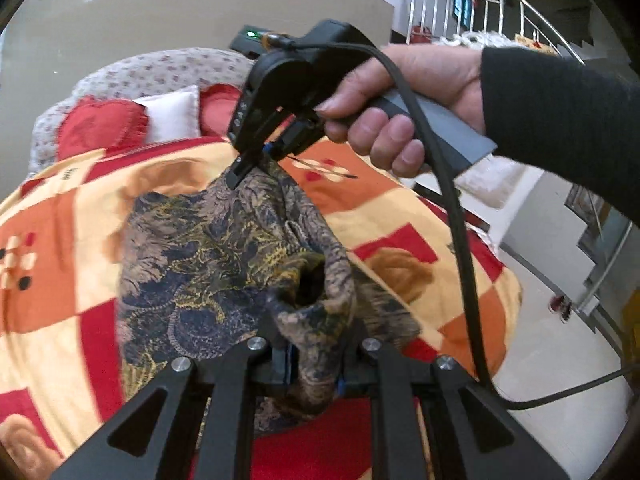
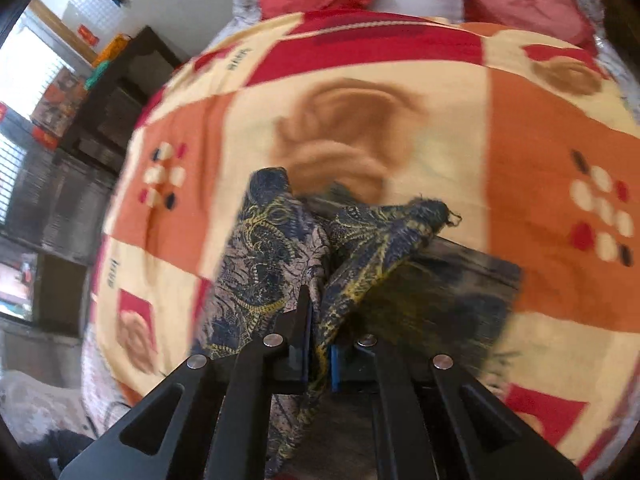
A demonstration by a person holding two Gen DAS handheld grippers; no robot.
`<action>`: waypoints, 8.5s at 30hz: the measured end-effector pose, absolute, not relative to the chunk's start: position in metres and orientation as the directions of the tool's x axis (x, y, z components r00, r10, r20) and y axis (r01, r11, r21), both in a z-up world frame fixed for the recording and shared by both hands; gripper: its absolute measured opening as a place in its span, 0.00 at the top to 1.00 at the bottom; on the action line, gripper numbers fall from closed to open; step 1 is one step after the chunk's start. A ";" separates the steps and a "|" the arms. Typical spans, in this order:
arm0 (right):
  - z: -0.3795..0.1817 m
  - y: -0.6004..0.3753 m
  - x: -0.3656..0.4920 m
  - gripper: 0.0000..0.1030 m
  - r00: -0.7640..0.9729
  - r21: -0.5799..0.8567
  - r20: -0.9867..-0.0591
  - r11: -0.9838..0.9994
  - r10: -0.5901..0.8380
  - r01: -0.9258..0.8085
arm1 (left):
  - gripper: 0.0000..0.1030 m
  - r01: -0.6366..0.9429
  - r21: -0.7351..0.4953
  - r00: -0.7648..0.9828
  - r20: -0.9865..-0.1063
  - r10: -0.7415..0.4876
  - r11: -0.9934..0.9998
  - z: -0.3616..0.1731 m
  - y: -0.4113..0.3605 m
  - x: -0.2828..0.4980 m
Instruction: Fold small clothes
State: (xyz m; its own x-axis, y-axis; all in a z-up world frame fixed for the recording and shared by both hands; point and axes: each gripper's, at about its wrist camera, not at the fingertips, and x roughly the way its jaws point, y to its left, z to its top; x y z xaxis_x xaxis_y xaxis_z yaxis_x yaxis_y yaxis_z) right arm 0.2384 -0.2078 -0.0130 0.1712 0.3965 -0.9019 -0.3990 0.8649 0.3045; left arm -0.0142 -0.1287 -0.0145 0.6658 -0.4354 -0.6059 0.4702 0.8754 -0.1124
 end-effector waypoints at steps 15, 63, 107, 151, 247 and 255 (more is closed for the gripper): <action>-0.088 -0.270 0.249 0.76 0.193 0.297 -0.915 0.915 0.354 -0.272 | 0.66 0.510 -0.191 0.515 -0.713 -0.476 0.839 -0.055 -0.182 0.003; -0.061 -0.224 0.191 0.70 0.620 0.028 -0.785 0.999 0.008 0.023 | 0.59 0.061 -0.252 0.595 -0.768 -0.238 0.966 -0.069 -0.077 0.219; -0.032 -0.235 0.069 0.62 0.656 0.113 -0.734 0.984 0.174 -0.135 | 0.37 0.097 -0.275 0.637 -0.721 -0.272 0.956 -0.034 -0.001 0.075; -0.100 -0.241 0.014 0.55 0.695 0.118 -0.655 0.948 0.298 -0.296 | 0.70 0.085 0.007 0.545 -0.837 -0.041 0.996 -0.074 -0.113 0.099; -0.109 -0.134 0.053 0.74 0.526 0.137 -0.775 0.906 0.350 -0.402 | 0.55 0.024 -0.265 0.688 -0.695 -0.208 0.964 -0.081 0.072 0.113; -0.038 -0.133 0.085 0.74 0.546 0.248 -0.727 0.900 0.417 -0.357 | 0.38 -0.036 -0.299 0.728 -0.661 -0.180 0.954 -0.024 0.094 0.134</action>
